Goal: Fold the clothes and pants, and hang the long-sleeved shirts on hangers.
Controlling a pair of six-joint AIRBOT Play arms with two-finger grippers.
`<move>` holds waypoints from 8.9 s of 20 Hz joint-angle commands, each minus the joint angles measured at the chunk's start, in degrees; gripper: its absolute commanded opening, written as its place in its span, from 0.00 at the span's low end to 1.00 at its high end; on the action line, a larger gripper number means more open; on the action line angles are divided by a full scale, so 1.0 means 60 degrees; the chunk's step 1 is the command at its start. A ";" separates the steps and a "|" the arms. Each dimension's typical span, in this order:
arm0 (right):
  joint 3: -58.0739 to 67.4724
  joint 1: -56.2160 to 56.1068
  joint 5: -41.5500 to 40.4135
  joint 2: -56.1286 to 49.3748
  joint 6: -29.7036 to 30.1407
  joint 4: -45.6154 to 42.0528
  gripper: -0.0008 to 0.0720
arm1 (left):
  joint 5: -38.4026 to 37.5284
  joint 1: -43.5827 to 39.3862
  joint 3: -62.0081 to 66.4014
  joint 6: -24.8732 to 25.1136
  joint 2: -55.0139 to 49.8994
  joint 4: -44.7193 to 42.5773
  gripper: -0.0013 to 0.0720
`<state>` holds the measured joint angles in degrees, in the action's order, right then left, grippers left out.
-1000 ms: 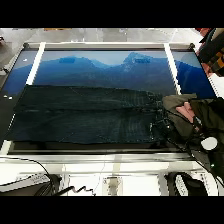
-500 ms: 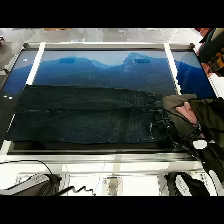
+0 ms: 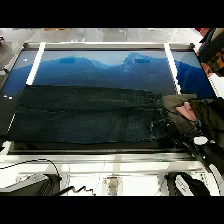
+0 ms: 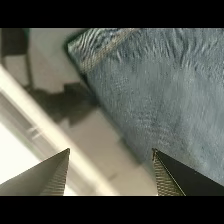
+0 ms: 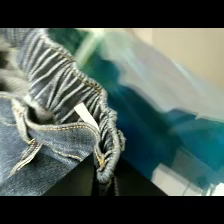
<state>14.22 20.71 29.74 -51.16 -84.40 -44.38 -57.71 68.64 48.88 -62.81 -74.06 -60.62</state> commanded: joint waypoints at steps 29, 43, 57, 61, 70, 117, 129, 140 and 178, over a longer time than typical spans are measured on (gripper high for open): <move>0.3891 -0.0007 0.5858 0.3821 -0.2849 -0.5493 0.06 | 0.4492 -0.3781 0.2084 -0.0382 0.0244 -0.1173 0.04; 0.4466 -0.1038 -0.2000 -0.2747 -0.4353 -0.3464 0.99 | 0.4692 -0.7318 0.7657 -0.4036 -0.5224 -0.3399 0.84; 0.7005 -0.1359 0.2095 -0.2798 -0.1628 -0.4138 0.94 | -0.0929 -0.4269 0.6637 -0.4033 -0.3082 -0.2954 0.73; 0.7005 -0.1377 0.2448 -0.2805 -0.1490 -0.4003 0.94 | 0.0295 -0.3406 0.4550 -0.3089 -0.3078 0.0117 0.73; 0.7104 -0.1912 0.2255 -0.2812 -0.1475 -0.3687 0.81 | 0.4182 -0.4295 0.2994 -0.0495 -0.4357 0.3104 0.90; 1.4557 -1.0025 0.1137 -0.9296 -0.1555 -0.1770 0.06 | -0.0714 -0.9202 0.3861 -0.0047 0.2229 0.4156 0.05; 1.4557 -0.4645 0.3588 -0.7169 -0.1126 -0.1942 0.06 | -0.0652 -1.4152 0.3869 -0.0463 -0.0011 0.5074 0.98; 1.4553 -0.4411 0.5311 -0.7082 -0.0044 -0.2867 0.06 | -0.1960 -0.7555 0.2288 -0.0018 0.0444 0.0892 0.82; 1.4677 -1.0732 0.3490 -1.0149 -0.1679 -0.2597 0.06 | -0.1333 -0.9089 0.2415 0.0495 0.2211 0.3894 0.05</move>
<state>102.06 -46.50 48.53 -113.75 -94.00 -56.16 -66.22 16.84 63.26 -57.17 -60.71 -36.75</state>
